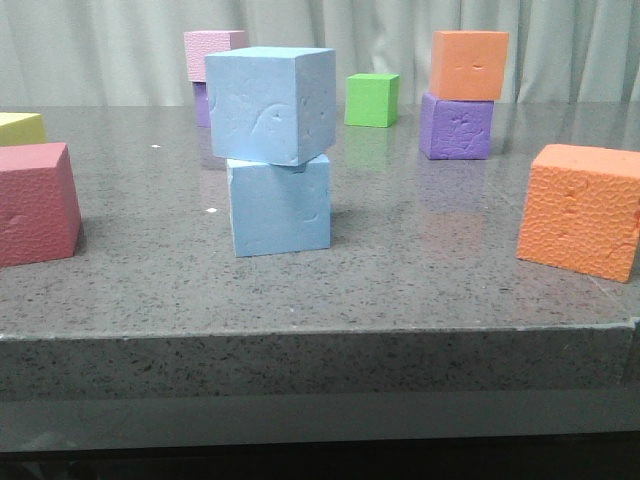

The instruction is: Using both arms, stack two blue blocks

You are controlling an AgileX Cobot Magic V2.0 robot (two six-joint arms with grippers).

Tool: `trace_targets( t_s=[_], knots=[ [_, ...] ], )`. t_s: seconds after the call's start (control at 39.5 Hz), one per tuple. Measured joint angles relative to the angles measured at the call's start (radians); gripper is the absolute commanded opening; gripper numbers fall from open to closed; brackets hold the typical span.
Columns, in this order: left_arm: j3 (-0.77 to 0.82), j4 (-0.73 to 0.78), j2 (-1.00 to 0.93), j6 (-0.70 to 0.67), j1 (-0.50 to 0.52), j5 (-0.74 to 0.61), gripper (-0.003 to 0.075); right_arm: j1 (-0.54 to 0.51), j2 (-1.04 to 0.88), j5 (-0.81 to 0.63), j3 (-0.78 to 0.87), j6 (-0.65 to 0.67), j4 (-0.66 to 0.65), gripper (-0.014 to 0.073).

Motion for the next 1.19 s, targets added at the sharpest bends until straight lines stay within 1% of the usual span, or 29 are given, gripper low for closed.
trace_targets(
  t_s=[0.15, 0.28, 0.35, 0.46, 0.58, 0.79, 0.96, 1.19],
  knots=[
    [0.000, 0.000, 0.000, 0.000, 0.000, 0.000, -0.0020, -0.022, -0.050, -0.085, 0.078, -0.071, 0.010, -0.0068],
    [0.000, 0.000, 0.000, 0.000, 0.000, 0.000, -0.0020, -0.065, -0.128, -0.179, 0.169, -0.201, 0.118, -0.0068],
    [0.000, 0.000, 0.000, 0.000, 0.000, 0.000, -0.0020, -0.101, -0.172, -0.213, 0.232, -0.273, 0.196, -0.0068],
    [0.000, 0.000, 0.000, 0.000, 0.000, 0.000, -0.0020, -0.145, -0.240, -0.240, 0.319, -0.337, 0.263, -0.0068],
    [0.000, 0.000, 0.000, 0.000, 0.000, 0.000, -0.0020, -0.166, -0.315, -0.244, 0.405, -0.350, 0.306, -0.0068],
    [0.000, 0.000, 0.000, 0.000, 0.000, 0.000, -0.0020, -0.185, -0.415, -0.242, 0.428, -0.353, 0.331, -0.0068],
    [0.000, 0.000, 0.000, 0.000, 0.000, 0.000, -0.0020, -0.190, -0.426, -0.206, 0.428, -0.356, 0.333, -0.0068],
    [0.000, 0.000, 0.000, 0.000, 0.000, 0.000, -0.0020, -0.190, -0.426, -0.193, 0.428, -0.356, 0.335, -0.0068]
  ],
)
